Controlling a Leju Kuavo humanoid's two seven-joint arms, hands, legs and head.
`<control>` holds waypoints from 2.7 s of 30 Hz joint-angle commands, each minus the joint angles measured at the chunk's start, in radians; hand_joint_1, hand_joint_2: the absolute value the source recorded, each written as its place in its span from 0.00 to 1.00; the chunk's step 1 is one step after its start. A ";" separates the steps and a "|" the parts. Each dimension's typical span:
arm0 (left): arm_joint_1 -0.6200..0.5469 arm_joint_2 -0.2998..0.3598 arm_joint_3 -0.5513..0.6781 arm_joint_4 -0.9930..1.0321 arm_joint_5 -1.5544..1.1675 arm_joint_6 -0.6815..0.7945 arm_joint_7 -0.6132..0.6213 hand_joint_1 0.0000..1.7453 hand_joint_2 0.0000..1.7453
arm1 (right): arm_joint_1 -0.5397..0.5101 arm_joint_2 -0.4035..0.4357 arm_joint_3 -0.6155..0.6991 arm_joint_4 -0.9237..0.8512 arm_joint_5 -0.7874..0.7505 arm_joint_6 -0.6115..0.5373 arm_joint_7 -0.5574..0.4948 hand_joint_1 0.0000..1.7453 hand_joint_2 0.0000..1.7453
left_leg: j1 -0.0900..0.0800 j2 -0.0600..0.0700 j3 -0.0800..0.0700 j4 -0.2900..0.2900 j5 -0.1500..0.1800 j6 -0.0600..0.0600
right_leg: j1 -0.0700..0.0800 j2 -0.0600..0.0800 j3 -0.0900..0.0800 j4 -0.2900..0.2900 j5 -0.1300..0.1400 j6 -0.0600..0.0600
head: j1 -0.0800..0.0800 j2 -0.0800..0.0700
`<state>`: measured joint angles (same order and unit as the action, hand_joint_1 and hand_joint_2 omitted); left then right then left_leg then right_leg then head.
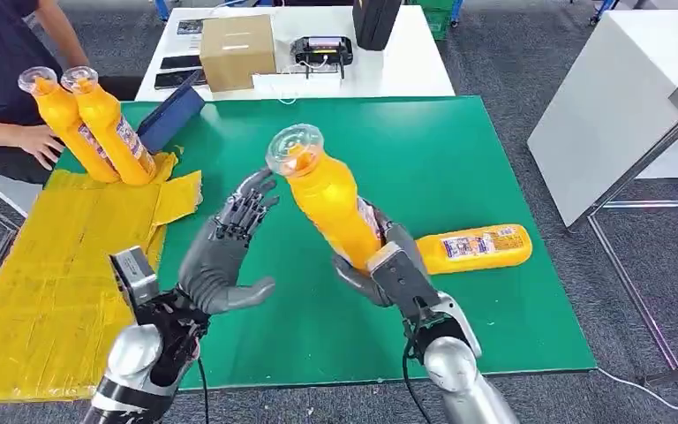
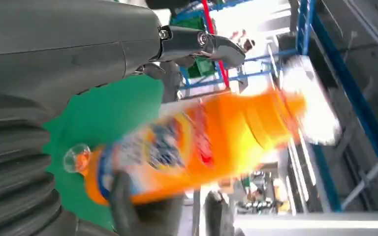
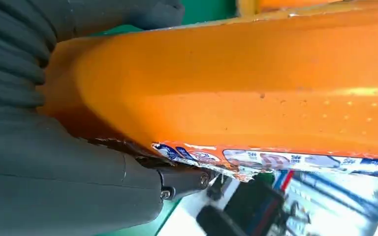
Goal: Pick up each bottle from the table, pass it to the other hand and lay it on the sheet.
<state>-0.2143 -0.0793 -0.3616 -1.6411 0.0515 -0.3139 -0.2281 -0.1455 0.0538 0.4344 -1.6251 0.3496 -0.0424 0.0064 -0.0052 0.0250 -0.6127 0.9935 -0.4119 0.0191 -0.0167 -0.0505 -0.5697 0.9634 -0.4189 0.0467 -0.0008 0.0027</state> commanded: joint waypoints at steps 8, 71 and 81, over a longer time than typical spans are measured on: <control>-0.058 0.033 -0.035 0.024 0.109 -0.078 0.035 0.00 1.00 | -0.128 -0.040 0.353 0.117 0.308 0.053 0.030 1.00 1.00 | 0.002 0.000 0.003 0.000 -0.002 -0.002 | 0.001 0.005 0.002 0.000 -0.001 -0.002 | 0.000 0.000; -0.174 0.293 -0.013 0.385 -1.497 0.528 0.207 1.00 1.00 | 0.213 -0.227 -0.200 -0.183 0.430 -0.002 0.136 0.00 1.00 | 0.001 -0.007 0.002 -0.002 0.000 -0.001 | 0.000 -0.002 0.003 -0.002 -0.002 -0.002 | 0.000 0.000; -0.320 0.326 -0.090 0.829 -1.467 0.374 0.206 1.00 1.00 | 0.198 -0.263 -0.264 -0.145 0.441 0.029 0.104 0.00 1.00 | 0.002 -0.005 0.003 -0.001 -0.001 -0.002 | 0.001 0.002 0.004 -0.002 -0.002 -0.003 | 0.000 0.000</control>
<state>-0.3809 0.2140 -0.3594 -1.2106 -1.4339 0.1323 -0.0320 0.0702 -0.1637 0.2296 -1.8143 0.7782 -0.0282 0.1099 -0.0053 0.0246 -0.6168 0.9936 -0.4116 0.0192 -0.0166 -0.0513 -0.5748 0.9634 -0.4188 0.0467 -0.0011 0.0027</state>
